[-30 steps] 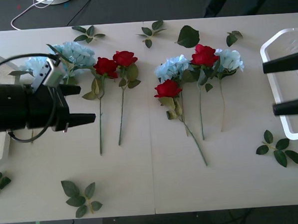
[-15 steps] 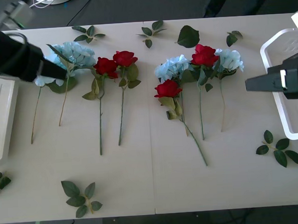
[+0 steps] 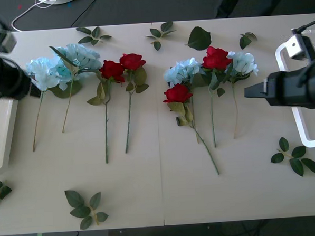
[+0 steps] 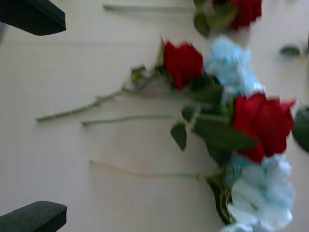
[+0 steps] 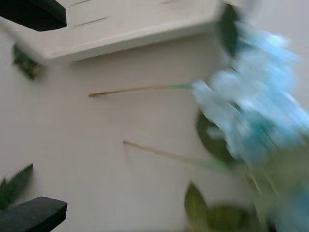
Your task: Place the red flowers into the right box and the blue flowers into the left box. If a person shows an open palm, hand one flower to the person first, then continue sorting.
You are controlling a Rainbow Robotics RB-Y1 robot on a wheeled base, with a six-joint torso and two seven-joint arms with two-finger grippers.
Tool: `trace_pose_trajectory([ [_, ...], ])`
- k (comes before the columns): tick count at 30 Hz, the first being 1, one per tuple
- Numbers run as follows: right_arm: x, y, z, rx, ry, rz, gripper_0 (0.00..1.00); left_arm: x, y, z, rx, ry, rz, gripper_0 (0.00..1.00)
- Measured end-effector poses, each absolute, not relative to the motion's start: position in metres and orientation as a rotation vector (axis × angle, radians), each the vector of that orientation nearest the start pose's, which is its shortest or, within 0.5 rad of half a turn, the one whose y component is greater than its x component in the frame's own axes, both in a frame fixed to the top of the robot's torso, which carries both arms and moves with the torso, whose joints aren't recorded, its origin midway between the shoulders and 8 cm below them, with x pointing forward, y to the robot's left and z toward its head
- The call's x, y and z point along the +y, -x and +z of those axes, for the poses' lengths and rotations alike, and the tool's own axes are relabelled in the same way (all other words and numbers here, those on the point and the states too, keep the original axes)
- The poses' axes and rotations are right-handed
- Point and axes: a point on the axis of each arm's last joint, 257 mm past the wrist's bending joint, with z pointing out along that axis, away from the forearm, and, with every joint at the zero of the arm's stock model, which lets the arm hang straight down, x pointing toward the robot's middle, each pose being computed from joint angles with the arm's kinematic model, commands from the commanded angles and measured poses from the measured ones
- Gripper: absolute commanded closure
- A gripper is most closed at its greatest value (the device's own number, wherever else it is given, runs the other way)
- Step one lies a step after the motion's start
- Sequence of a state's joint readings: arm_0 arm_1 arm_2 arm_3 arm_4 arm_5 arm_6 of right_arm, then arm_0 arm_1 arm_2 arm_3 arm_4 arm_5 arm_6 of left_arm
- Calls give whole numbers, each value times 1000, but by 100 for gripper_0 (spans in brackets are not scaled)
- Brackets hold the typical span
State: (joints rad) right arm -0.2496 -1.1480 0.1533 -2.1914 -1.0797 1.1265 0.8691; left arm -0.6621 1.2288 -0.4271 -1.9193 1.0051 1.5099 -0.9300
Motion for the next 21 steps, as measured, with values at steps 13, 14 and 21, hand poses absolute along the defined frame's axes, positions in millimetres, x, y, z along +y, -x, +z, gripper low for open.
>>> trace_pose_trajectory([
  [13,-276,-519,-177,2434,-130,214,0,382,-507,-192,2574,258,216,0],
  [14,-279,-524,-181,2440,-150,207,0,385,-513,-194,2555,264,212,0],
  [21,-293,-548,-197,2446,-181,141,0,423,-542,-213,2487,353,199,0],
])
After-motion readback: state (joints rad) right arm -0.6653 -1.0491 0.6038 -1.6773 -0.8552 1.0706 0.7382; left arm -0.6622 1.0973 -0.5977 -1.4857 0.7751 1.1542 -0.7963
